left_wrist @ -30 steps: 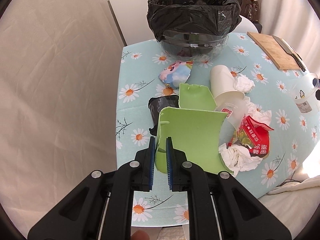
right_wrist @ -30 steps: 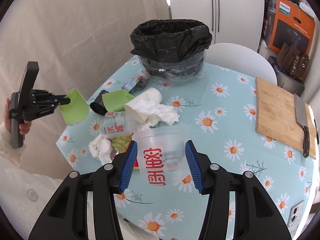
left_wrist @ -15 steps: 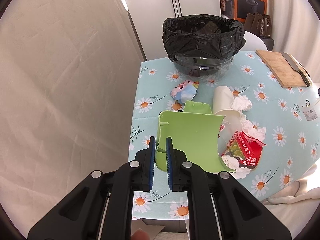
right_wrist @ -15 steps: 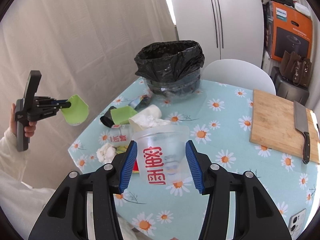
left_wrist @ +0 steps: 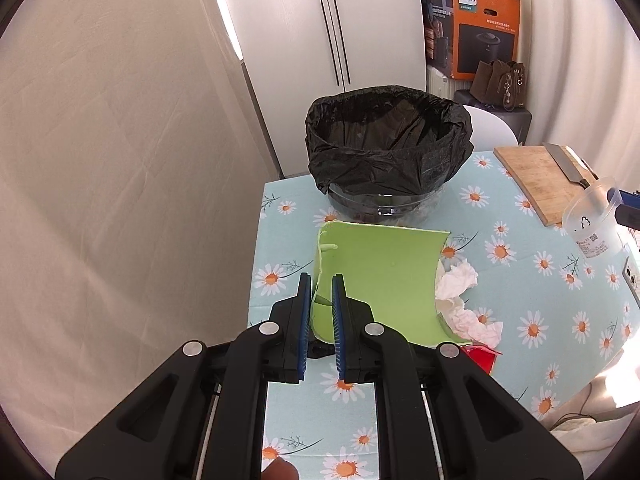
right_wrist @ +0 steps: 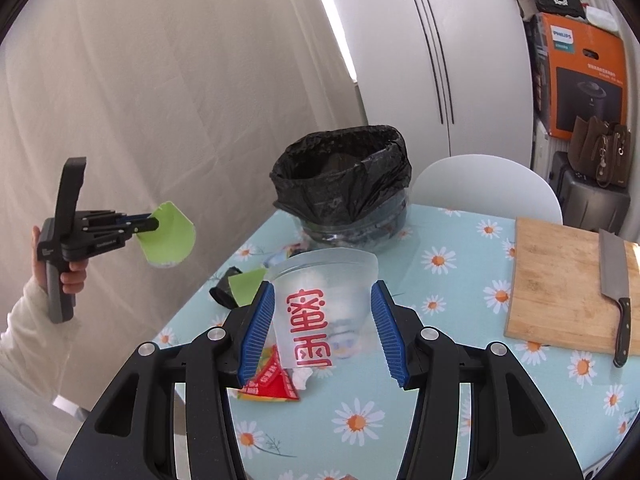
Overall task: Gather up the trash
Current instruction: 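Carry the green tray and clear cup to the black bin and release both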
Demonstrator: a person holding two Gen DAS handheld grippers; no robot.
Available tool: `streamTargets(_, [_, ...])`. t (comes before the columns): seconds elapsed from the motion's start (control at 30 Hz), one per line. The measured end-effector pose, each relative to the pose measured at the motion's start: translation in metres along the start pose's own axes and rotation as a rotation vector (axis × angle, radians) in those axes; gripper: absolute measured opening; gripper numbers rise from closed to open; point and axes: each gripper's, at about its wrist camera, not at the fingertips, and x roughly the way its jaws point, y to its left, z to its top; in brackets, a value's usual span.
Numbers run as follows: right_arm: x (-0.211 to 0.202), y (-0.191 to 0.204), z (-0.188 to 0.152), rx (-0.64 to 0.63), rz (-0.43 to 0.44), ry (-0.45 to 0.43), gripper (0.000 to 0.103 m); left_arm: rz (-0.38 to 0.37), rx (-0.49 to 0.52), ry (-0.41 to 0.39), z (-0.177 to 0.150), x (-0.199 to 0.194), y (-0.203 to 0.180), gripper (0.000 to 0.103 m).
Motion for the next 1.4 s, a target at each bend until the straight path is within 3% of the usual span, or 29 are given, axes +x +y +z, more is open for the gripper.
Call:
streamTargets(0.23, [0.015,0.003,0.056,-0.026,0.005,-0.045,0.047,-0.065,0.009,-0.089,0.057,0.024,0.008,0.011])
streamTargets(0.43, [0.045,0.001,0.101,-0.057,0.019,-0.069,0.047,-0.095,0.049,-0.119,0.102,0.050,0.012,0.011])
streamTargets(0.93, [0.143,-0.021,0.180,-0.081,0.030,-0.081,0.048,-0.189,0.136,-0.173,0.168,0.128,0.016,0.012])
streamTargets(1.0, [0.154,-0.023,0.186,-0.096,0.036,-0.097,0.052,-0.222,0.127,-0.180,0.173,0.140,0.019,0.019])
streamTargets(1.03, [0.160,-0.024,0.189,-0.095,0.035,-0.109,0.060,-0.237,0.122,-0.185,0.175,0.145,0.019,0.042])
streamTargets(1.07, [0.165,-0.026,0.191,-0.088,0.028,-0.127,0.075,-0.230,0.113,-0.196,0.177,0.148,0.020,0.079])
streamTargets(1.1, [0.170,-0.027,0.193,-0.082,0.018,-0.139,0.095,-0.223,0.102,-0.209,0.177,0.150,0.021,0.092])
streamTargets(1.23, [0.174,-0.030,0.189,-0.068,-0.032,-0.144,0.095,-0.263,0.061,-0.231,0.172,0.145,0.026,0.097])
streamTargets(1.4, [0.164,-0.032,0.173,-0.055,-0.054,-0.104,0.095,-0.185,0.079,-0.205,0.156,0.137,0.023,0.097])
